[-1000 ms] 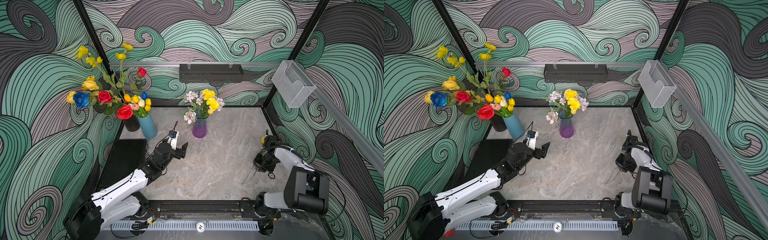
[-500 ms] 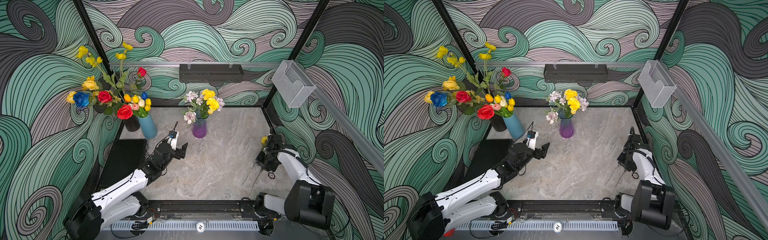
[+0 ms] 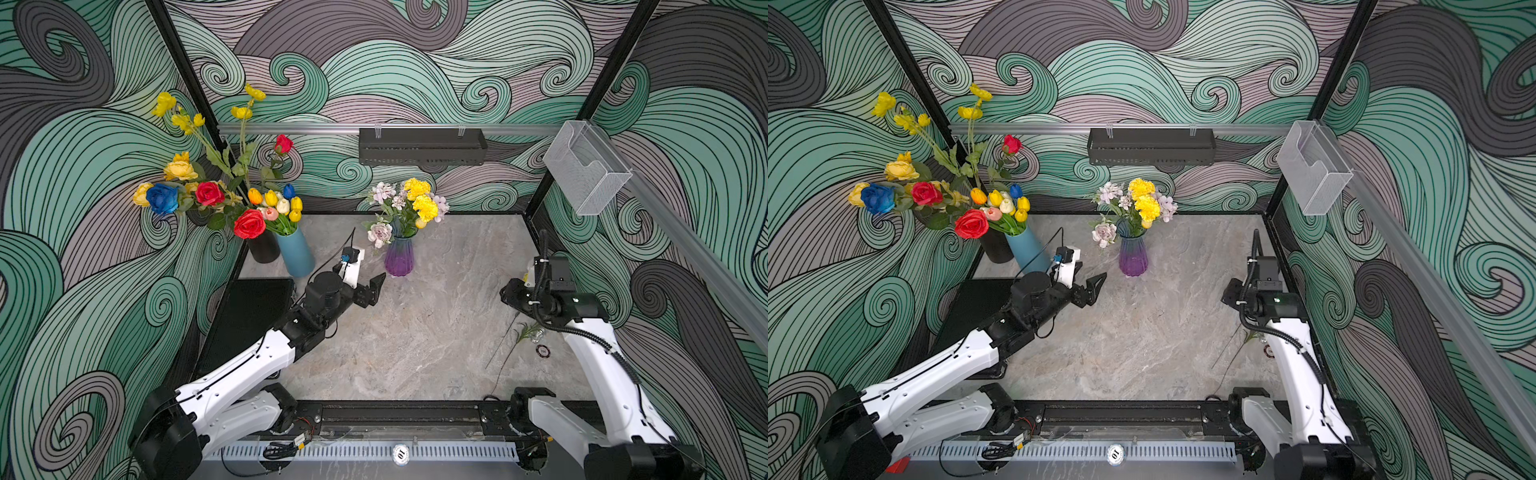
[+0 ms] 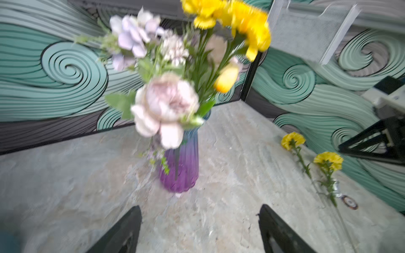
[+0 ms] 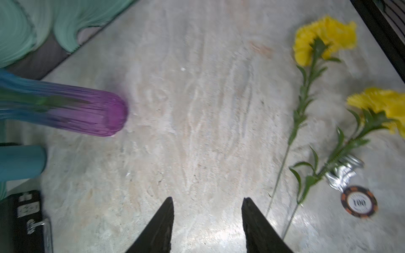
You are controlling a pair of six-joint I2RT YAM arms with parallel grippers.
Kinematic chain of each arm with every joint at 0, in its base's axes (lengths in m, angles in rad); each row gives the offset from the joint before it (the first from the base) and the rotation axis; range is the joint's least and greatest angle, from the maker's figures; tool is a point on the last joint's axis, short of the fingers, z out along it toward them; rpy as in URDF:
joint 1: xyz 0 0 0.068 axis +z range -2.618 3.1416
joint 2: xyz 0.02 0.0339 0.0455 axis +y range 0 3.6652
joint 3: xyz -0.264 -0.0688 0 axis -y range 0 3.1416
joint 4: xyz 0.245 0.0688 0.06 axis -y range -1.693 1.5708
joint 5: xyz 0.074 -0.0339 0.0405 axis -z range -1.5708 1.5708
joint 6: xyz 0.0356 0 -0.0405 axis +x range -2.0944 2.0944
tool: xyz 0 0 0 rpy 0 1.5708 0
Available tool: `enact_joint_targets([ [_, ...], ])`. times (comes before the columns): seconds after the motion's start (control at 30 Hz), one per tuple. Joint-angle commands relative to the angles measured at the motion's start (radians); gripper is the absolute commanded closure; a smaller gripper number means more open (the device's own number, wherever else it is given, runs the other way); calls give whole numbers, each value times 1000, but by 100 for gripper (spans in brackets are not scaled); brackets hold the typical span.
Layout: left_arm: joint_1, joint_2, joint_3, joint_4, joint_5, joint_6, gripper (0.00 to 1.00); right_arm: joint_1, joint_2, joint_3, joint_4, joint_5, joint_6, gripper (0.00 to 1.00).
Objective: Pick out yellow flowers from the vase
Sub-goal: Place the flower at the center of the board, then pick up the flower from the vase.
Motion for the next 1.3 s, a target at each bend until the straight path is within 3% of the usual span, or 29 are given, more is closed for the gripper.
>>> enact_joint_targets([
  [0.0,5,50,106,-17,100,10,20,35,-57,-12,169,-42,13,46],
  [0.23,2,220,322,-92,165,88,25,47,-170,-144,498,-125,10,41],
  [0.47,2,383,499,-193,86,193,36,48,-208,-213,681,-181,-18,40],
  [0.57,3,453,557,-224,22,237,42,48,-219,-246,718,-191,-34,39],
  [0.83,11,602,703,-280,-16,334,46,52,-272,-345,812,-237,-38,37],
  [1.1,22,665,771,-253,-39,346,60,56,-284,-372,822,-246,-44,36],
  [1.27,31,680,783,-229,-19,333,62,57,-284,-381,825,-248,-50,36],
])
